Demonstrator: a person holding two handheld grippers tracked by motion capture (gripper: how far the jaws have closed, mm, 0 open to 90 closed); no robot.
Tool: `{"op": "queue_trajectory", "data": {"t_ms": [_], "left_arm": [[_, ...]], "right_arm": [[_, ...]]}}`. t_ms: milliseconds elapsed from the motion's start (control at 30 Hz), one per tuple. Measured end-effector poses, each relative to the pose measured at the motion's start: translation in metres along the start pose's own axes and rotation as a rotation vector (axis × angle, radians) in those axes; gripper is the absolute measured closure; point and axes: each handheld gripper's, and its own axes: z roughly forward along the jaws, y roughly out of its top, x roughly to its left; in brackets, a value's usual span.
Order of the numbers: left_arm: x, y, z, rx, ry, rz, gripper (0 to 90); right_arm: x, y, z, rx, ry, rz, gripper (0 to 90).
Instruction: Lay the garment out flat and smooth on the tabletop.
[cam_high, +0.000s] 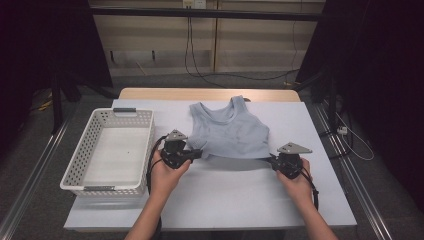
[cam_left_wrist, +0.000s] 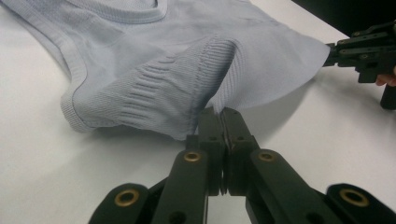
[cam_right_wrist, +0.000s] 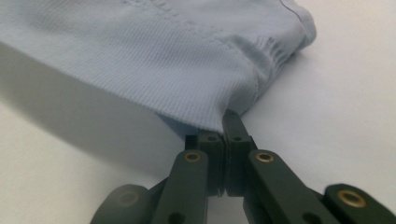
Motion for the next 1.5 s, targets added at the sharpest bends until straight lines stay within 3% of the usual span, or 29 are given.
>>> {"op": "queue_trajectory", "data": {"t_ms": [167, 433, 533, 633, 833, 1133, 1167, 1333, 1500], "left_arm": [[-0.001, 0.000, -0.001, -0.005, -0.003, -0.006, 88.6], [-0.004, 0.002, -0.001, -0.022, -0.025, -0.012, 88.7], [-0.005, 0.002, 0.000, -0.014, -0.016, -0.008, 88.6], [-0.003, 0.000, 0.001, -0.011, -0.014, -0.017, 88.6], [-0.002, 0.001, 0.001, -0.011, -0.011, -0.012, 88.6], [0.001, -0.001, 0.001, -0.009, -0.006, -0.015, 88.5], [0.001, -0.001, 0.001, -0.010, -0.007, -0.017, 88.5], [0.000, -0.001, 0.002, -0.010, -0.003, -0.018, 88.5], [0.000, 0.000, 0.000, -0.017, 0.001, -0.015, 88.5]], "right_arm": [[-0.002, 0.007, -0.010, -0.036, -0.006, -0.011, 89.6], [-0.013, 0.019, -0.037, -0.153, -0.092, -0.025, 89.7], [-0.013, 0.018, -0.036, -0.147, -0.102, -0.028, 88.3], [-0.013, 0.011, -0.030, -0.117, -0.119, -0.016, 79.3], [-0.013, 0.010, -0.021, -0.100, -0.100, -0.002, 73.9], [-0.014, 0.004, -0.003, 0.014, -0.082, 0.004, 78.2], [-0.015, 0.003, -0.004, 0.011, -0.071, 0.003, 87.4], [-0.016, 0.006, -0.009, -0.016, -0.056, 0.011, 89.0], [-0.020, 0.014, -0.025, -0.089, -0.063, 0.023, 89.1]]}}
